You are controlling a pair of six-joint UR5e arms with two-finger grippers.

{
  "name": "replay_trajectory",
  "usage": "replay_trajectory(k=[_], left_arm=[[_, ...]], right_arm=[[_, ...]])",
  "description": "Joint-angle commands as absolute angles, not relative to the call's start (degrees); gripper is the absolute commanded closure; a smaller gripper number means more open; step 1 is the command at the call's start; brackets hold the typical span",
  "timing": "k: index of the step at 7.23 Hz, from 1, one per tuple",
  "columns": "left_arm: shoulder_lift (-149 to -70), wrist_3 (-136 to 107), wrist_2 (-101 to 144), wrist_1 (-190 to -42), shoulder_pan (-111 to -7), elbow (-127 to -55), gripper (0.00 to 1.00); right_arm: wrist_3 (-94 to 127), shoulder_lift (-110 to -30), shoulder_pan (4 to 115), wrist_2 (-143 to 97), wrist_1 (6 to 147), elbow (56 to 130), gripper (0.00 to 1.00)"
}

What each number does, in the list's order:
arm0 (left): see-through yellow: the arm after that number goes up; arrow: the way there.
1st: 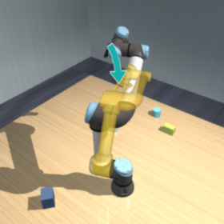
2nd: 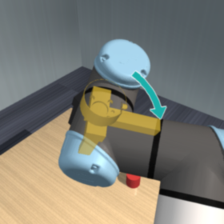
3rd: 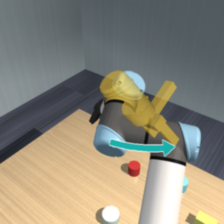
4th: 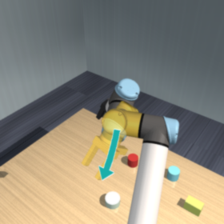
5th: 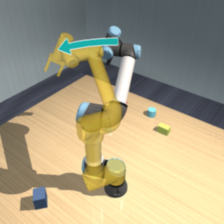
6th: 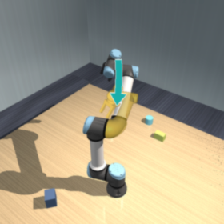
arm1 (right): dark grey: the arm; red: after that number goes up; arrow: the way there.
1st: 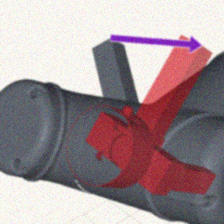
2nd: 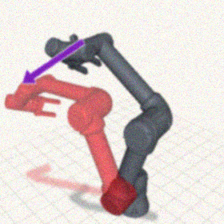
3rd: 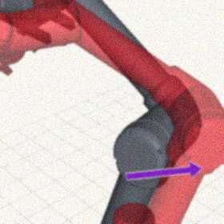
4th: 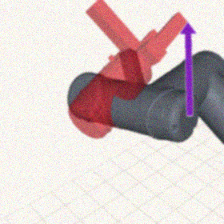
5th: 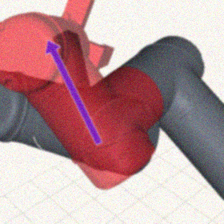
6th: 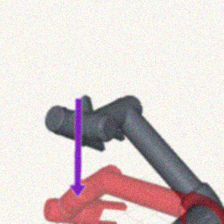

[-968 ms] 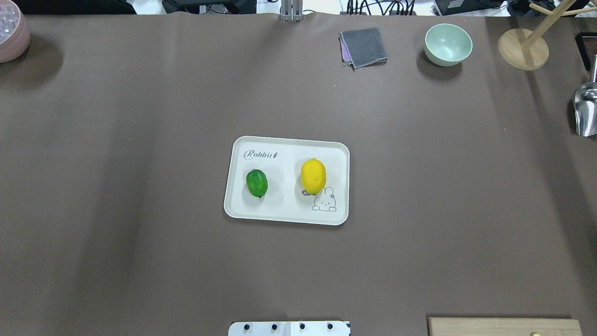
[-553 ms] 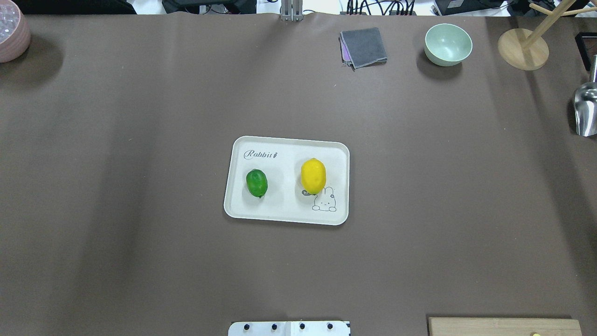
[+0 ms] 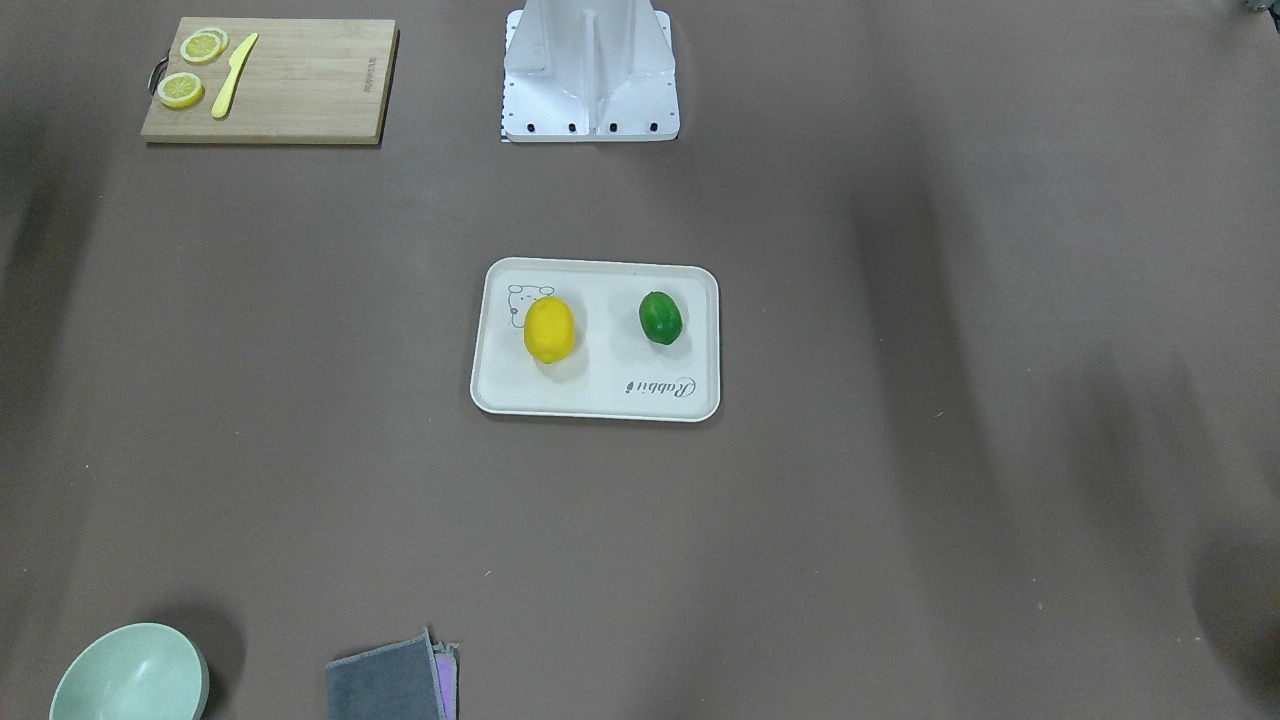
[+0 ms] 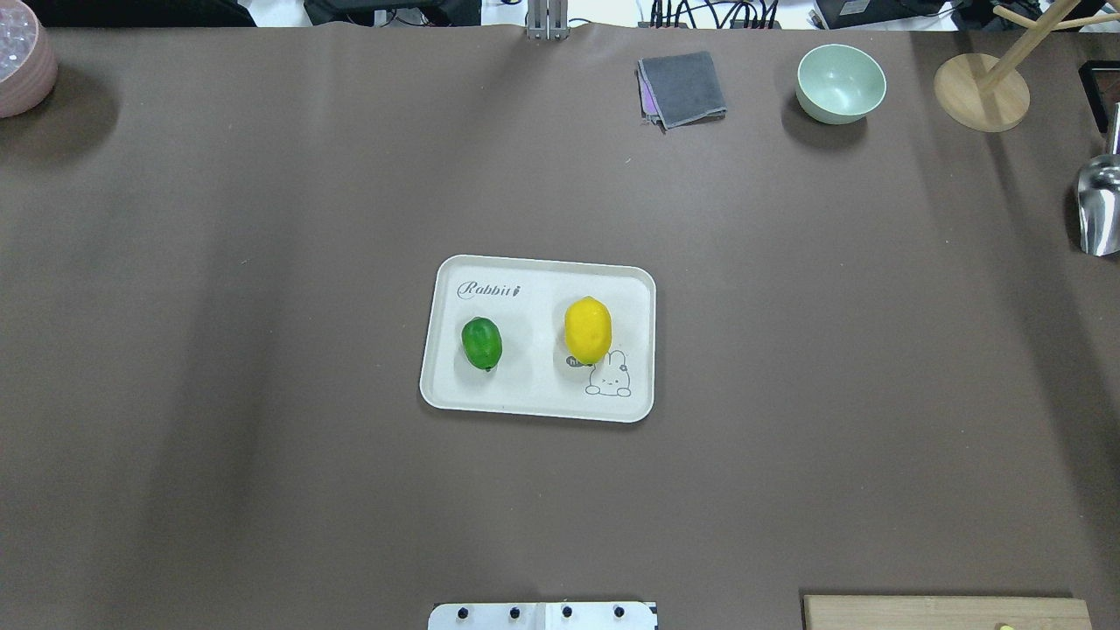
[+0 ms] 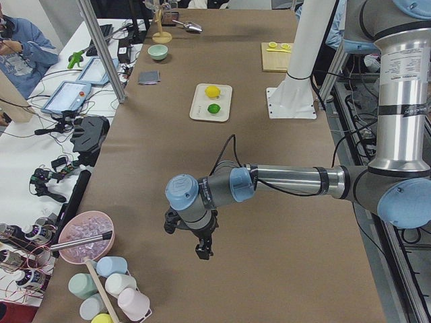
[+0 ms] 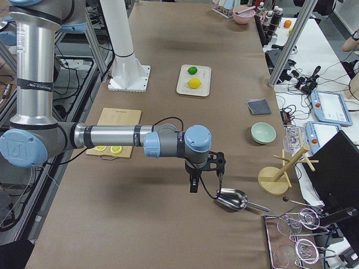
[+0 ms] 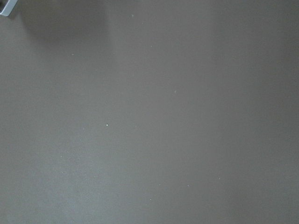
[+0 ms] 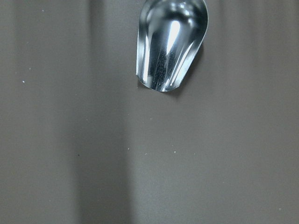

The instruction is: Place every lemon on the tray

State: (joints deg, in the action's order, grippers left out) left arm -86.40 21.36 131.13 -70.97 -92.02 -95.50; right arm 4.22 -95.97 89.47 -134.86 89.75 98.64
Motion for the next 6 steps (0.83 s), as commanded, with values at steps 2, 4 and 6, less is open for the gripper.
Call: replay_trajectory(k=[2, 4, 6], left_arm=[[-86.4, 21.4, 131.1, -71.0, -92.0, -95.4, 0.02], [-86.5, 21.4, 131.1, -71.0, -92.0, -95.4, 0.02], [-86.7, 21.4, 131.1, -70.8, -91.9, -95.5, 0.02]], right_arm=[[4.2, -96.2, 89.5, -135.3, 89.7, 98.8, 0.00], [4.2, -96.3, 89.5, -135.6, 89.7, 98.7, 0.00], [4.2, -96.3, 89.5, -135.7, 89.7, 98.8, 0.00]])
